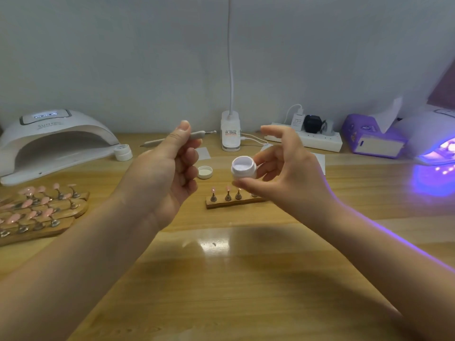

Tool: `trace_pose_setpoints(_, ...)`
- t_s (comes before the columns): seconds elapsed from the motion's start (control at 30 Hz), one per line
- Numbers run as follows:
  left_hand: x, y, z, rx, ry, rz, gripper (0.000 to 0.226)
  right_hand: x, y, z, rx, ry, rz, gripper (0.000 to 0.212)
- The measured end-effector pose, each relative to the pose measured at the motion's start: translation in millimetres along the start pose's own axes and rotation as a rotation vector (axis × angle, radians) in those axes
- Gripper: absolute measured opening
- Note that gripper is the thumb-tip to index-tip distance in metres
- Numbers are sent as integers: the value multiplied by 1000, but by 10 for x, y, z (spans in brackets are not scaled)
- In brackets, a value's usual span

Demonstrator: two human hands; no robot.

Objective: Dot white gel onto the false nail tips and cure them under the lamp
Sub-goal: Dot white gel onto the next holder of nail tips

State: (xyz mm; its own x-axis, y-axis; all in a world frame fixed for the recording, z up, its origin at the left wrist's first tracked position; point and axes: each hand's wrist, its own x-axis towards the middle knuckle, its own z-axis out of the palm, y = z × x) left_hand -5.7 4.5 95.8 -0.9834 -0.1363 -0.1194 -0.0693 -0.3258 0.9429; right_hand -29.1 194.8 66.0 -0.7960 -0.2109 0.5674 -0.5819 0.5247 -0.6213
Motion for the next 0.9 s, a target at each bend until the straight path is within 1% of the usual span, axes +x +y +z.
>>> trace_pose_setpoints(0.1, 13, -25, -2, -35, -8, -20, 26, 50, 185, -79, -72, 80, 61, 85)
trace_pose_setpoints(0.17, 17, -44, -6, -48, -18, -9, 17, 57, 356, -121, -134, 130, 140, 82)
trace_pose_setpoints(0.27, 25, -82, -9, -64, -41, 0, 13, 23, 636, -167, -193, 143, 274, 80)
trace_pose_setpoints(0.43, 47, -132, -23, -70, -38, 5, 19, -15, 906, -176, -240, 40, 402, 76)
trace_pose_setpoints(0.7, 55, -153, -26, -61, -44, 20, 21, -42, 869, -129, -344, -104, 431, 72)
trace_pose_setpoints(0.77, 54, -153, -26, -61, -42, 20, 22, -46, 817, -118, -382, -106, 400, 71)
trace_pose_setpoints(0.8, 54, -152, -26, -61, -41, 21, 22, -47, 773, -112, -405, -66, 344, 66)
trace_pose_setpoints(0.83, 55, -150, -26, -61, -41, 20, 22, -46, 719, -105, -419, 8, 254, 57)
trace_pose_setpoints(0.9, 57, -148, -28, -61, -41, 22, 22, -41, 559, -81, -406, 172, 46, 30)
